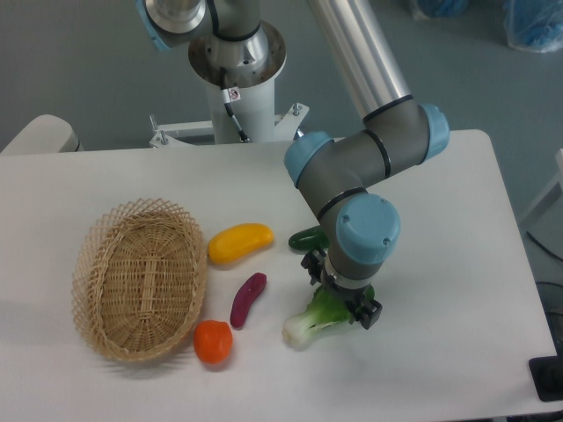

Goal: Pick up the cucumber from the table

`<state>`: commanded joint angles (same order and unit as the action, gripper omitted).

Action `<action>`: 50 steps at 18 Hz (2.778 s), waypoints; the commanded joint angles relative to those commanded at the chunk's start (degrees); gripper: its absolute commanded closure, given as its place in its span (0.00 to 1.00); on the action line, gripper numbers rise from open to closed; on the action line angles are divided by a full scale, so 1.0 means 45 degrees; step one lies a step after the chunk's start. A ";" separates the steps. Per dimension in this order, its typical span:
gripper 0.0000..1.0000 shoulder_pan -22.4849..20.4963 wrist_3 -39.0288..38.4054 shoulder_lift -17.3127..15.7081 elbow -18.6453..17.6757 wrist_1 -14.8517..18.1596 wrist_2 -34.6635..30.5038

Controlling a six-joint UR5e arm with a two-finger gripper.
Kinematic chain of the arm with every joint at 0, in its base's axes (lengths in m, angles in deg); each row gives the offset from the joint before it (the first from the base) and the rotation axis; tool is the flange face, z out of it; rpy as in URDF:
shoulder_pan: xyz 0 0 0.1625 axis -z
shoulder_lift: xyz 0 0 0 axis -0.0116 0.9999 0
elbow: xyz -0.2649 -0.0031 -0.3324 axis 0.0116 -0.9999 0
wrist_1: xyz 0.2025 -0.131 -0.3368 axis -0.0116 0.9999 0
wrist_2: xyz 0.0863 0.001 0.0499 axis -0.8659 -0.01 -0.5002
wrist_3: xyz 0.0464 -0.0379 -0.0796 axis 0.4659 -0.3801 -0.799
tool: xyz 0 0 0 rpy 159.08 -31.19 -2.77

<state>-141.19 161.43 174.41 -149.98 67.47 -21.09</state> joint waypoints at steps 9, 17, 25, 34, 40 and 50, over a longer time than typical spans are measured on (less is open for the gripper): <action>0.00 0.0174 -0.0058 -0.0352 -0.0175 0.0234 -0.0759; 0.00 -0.0195 0.0058 -0.1444 -0.2439 -0.0174 -0.0860; 0.00 -0.1229 0.3295 -0.2109 -0.4803 -0.2265 -0.0782; 0.00 -0.1426 0.4102 -0.2090 -0.5194 -0.2265 -0.0801; 0.00 -0.1308 0.3868 -0.2110 -0.6228 -0.3433 -0.0781; 0.85 -0.1426 0.4004 -0.2246 -0.5686 -0.3321 -0.0917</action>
<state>-147.61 179.45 164.30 -175.57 52.53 -25.22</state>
